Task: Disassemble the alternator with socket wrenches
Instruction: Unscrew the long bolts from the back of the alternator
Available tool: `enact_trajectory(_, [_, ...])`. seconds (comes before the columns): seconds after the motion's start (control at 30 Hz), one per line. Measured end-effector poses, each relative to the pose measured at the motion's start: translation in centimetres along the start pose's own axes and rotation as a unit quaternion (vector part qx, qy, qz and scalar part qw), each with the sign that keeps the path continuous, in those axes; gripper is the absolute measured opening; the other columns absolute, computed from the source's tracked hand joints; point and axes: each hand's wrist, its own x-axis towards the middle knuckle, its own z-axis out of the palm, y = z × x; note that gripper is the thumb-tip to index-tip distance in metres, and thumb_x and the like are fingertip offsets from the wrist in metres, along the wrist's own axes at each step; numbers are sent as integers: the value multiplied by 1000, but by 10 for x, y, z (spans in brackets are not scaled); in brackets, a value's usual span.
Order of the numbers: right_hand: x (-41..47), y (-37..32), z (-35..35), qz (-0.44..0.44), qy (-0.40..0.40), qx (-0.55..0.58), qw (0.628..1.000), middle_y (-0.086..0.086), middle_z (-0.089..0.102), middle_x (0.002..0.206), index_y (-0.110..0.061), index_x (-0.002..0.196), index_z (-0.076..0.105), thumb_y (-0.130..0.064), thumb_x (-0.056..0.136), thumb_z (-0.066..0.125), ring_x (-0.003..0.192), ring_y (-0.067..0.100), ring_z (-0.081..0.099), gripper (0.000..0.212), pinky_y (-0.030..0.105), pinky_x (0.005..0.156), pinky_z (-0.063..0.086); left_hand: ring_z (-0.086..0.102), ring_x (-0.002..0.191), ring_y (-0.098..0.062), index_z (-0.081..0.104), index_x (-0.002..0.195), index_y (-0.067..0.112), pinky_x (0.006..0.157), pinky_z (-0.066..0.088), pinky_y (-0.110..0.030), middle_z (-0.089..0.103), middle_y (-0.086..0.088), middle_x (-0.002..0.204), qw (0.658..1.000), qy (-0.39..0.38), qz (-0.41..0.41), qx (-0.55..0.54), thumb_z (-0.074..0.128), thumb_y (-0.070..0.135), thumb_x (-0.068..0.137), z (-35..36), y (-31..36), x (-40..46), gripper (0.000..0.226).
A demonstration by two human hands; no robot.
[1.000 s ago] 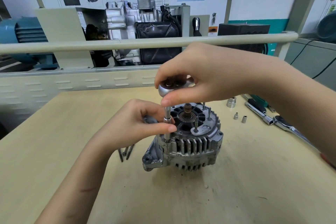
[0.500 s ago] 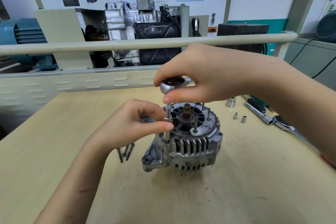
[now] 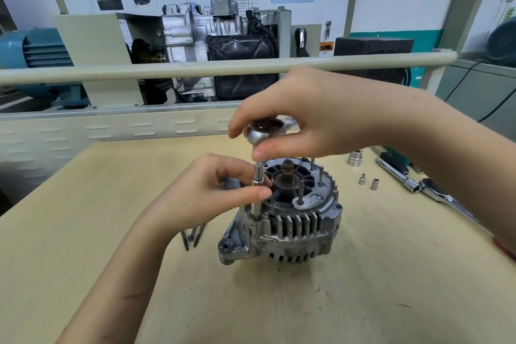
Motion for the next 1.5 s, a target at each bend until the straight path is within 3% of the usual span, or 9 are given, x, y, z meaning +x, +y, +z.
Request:
enact_trajectory(0.17, [2,-1,1,0,6,5,1000,-24,52,71,-20,116,58,-38,84,62,67,-15,47,37,6,65,35,56,70,-39,62,68,1,69,45,-48,60,-29,77,999,31,0,30,67,58,57,0,0,-1,58])
enact_trajectory(0.3, [1,0,3,20,32,1,999,-19,37,49,-17,112,60,-43,82,63,60,-20,43,40,5,59,33,59,79,-36,59,61,5,76,45,-52,63,-19,72,998,52,-12,37,73,61,57,4,5,-2,59])
enact_trajectory(0.7, [2,2,4,-13,20,62,998,-31,49,79,-20,119,56,-28,84,65,76,-21,49,37,2,72,36,60,84,-39,65,69,12,80,47,-52,65,-20,76,1000,-4,12,-2,66,49,66,-7,-1,-2,37])
enact_trajectory(0.93, [4,2,6,9,37,21,999,-19,38,53,-14,109,61,-42,82,61,60,-17,45,39,6,58,33,45,53,1,54,49,26,55,33,-7,50,16,50,998,43,25,32,73,43,64,0,1,-2,29])
enact_trajectory(1.03, [3,1,7,5,33,26,999,-18,51,66,-16,111,61,-38,83,60,64,-16,47,35,5,61,33,49,57,-13,61,60,13,57,37,-20,56,1,57,999,26,8,37,74,48,66,-3,-1,-2,38])
enact_trajectory(1.17, [3,3,6,3,32,44,998,-8,65,89,-17,114,60,-28,85,64,85,2,57,31,14,72,42,65,87,-6,72,78,27,76,50,-20,72,12,83,1000,-26,-1,-8,68,38,71,-5,2,-2,13])
enact_trajectory(1.3, [3,2,5,4,31,46,998,-7,66,90,-16,114,61,-28,85,64,85,3,58,32,18,74,43,59,83,-40,65,70,13,79,45,-50,64,-23,79,1000,2,13,6,65,51,65,-4,-1,-1,39])
enact_trajectory(1.37, [3,2,3,7,27,29,999,-18,58,76,-17,111,61,-33,84,64,72,-6,53,32,10,67,38,55,72,-35,58,66,5,70,46,-39,59,-26,73,999,10,22,22,67,52,65,-3,-2,-1,48])
enact_trajectory(1.5, [4,0,3,12,29,-2,1000,-11,58,69,-18,109,62,-48,80,61,61,-7,49,41,12,59,36,42,52,-1,54,55,8,52,31,-9,49,7,50,997,55,28,44,72,49,60,2,2,-1,46])
